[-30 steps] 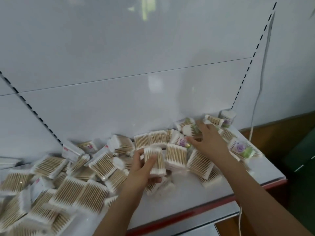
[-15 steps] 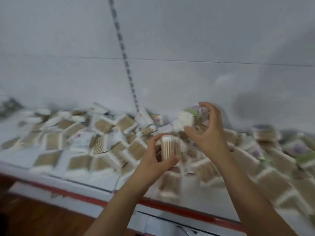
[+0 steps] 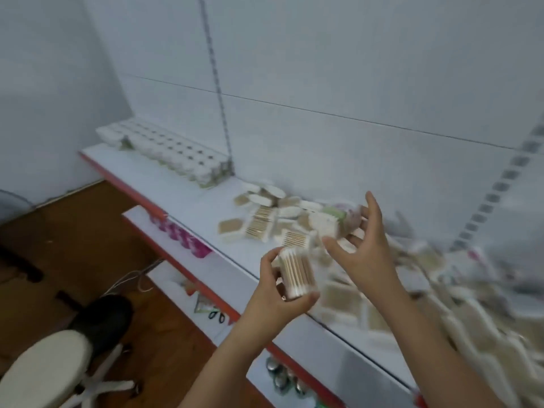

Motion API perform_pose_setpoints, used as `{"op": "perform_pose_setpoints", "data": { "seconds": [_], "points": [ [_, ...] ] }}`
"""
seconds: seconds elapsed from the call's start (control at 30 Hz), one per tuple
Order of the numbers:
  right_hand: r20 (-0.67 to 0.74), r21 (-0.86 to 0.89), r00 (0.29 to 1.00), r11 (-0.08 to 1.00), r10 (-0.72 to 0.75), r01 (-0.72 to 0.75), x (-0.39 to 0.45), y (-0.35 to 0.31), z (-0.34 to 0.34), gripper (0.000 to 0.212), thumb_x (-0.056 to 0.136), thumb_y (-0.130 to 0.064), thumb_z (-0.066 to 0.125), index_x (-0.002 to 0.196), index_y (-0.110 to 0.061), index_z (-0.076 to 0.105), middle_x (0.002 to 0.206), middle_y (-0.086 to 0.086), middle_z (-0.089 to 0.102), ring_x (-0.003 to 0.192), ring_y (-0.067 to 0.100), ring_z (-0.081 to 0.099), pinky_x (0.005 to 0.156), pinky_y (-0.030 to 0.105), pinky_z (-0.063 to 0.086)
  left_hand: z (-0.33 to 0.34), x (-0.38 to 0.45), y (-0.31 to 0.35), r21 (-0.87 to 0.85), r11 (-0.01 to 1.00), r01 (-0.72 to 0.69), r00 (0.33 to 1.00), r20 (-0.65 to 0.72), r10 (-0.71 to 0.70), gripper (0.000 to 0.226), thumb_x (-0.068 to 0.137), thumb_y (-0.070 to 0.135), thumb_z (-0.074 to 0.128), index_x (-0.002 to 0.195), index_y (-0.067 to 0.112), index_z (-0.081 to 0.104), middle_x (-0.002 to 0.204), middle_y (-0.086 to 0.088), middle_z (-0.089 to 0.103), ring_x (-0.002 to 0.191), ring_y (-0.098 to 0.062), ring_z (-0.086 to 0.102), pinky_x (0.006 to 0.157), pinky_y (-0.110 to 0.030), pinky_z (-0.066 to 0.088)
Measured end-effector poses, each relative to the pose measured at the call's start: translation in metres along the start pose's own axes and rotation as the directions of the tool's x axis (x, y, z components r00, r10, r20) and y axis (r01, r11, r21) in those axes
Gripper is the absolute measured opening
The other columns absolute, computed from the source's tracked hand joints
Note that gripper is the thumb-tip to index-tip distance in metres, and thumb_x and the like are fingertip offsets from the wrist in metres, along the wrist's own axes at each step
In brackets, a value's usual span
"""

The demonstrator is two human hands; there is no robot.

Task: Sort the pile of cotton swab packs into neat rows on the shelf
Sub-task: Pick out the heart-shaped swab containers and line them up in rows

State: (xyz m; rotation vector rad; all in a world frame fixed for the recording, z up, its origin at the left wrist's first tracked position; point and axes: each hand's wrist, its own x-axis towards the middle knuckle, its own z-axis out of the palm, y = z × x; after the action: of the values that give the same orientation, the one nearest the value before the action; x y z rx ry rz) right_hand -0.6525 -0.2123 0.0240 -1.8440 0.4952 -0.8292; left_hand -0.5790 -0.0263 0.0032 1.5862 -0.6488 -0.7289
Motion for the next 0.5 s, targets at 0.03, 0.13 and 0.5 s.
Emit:
{"op": "perform_pose_setpoints", "data": {
  "seconds": [0.03, 0.13, 0.5],
  "points": [
    [0.020, 0.021, 1.000, 1.000, -0.002, 0.001, 0.007, -0.005, 0.027, 0.105, 0.077, -0.030, 0.084, 0.154, -0.040, 0.013, 0.157, -0.001, 0.030, 0.130, 0.016, 0.053, 0.104, 0.038, 0.049, -0.026, 0.001, -0.002, 0.001, 1.000, 0.001, 1.000, -0.024, -0.001, 0.087, 0.079, 0.029, 0.085, 0.139, 0.047, 0.024, 0.130, 0.008, 0.053, 0.101, 0.002, 0.066, 0.089, -0.031, 0.059],
    [0.073, 0.039, 0.997, 0.999, -0.015, 0.012, 0.024, -0.019, 0.101, 0.098, 0.076, -0.034, 0.084, 0.152, -0.036, 0.023, 0.154, -0.007, 0.032, 0.132, 0.015, 0.051, 0.104, 0.040, 0.050, -0.096, 0.004, -0.010, -0.002, 1.000, 0.006, 0.995, -0.100, -0.006, 0.088, 0.078, 0.031, 0.086, 0.139, 0.050, 0.025, 0.127, 0.016, 0.050, 0.099, 0.007, 0.063, 0.089, -0.030, 0.059],
    [0.252, 0.052, 0.962, 0.995, -0.100, 0.090, 0.102, -0.027, 0.287, 0.086, 0.076, -0.025, 0.084, 0.146, -0.032, 0.034, 0.144, -0.010, 0.040, 0.129, 0.005, 0.048, 0.104, 0.024, 0.047, -0.253, 0.057, -0.039, -0.030, 0.998, 0.061, 0.953, -0.297, -0.067, 0.093, 0.084, 0.034, 0.079, 0.149, 0.052, 0.016, 0.144, 0.010, 0.038, 0.118, -0.015, 0.057, 0.092, -0.028, 0.058]
  ]
}}
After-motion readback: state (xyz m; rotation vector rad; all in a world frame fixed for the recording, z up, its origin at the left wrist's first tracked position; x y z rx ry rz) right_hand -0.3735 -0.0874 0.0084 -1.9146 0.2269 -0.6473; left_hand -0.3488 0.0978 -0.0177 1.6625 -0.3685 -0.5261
